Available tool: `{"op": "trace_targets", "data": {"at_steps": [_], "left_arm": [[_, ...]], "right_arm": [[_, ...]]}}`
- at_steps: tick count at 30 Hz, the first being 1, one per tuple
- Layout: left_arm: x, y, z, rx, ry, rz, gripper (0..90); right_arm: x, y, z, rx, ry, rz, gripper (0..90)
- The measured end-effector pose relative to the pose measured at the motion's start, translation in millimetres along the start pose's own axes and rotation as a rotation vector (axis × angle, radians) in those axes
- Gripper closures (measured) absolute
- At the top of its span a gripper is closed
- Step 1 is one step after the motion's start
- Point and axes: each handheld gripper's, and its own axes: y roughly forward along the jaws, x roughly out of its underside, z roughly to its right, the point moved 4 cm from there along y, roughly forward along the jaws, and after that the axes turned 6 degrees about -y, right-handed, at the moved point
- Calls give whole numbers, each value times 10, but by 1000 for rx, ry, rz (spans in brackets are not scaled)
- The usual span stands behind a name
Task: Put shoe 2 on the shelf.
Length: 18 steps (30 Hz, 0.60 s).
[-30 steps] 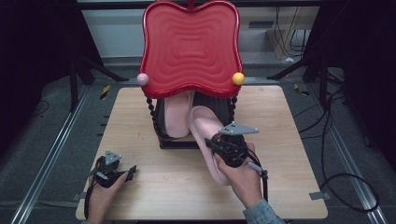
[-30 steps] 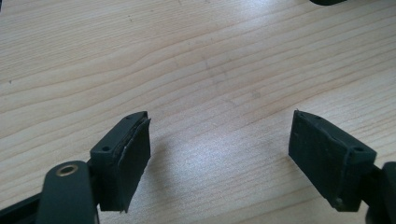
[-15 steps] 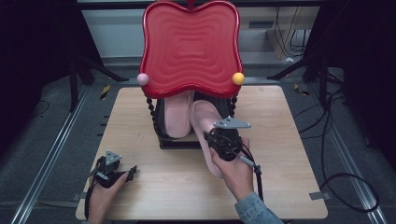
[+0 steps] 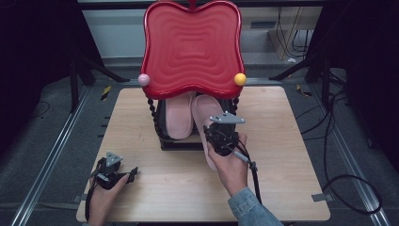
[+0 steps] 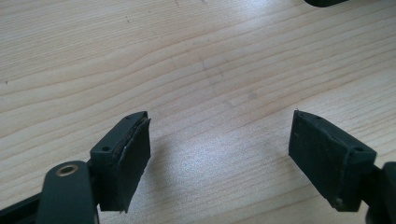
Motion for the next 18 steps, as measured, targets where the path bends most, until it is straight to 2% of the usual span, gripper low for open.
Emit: {"op": "trace_targets", "data": {"at_steps": [8, 11, 18], "left_arm": [[-2, -1, 3, 1, 2, 1, 203], [-4, 0, 5, 2, 2, 1, 203], [-7, 2, 15, 5, 3, 3, 202]], "right_arm": [[-50, 149, 4, 58, 15, 6, 850], [-73, 242, 5, 68, 21, -6, 848], [-161, 432, -24, 97, 30, 3, 830]]}}
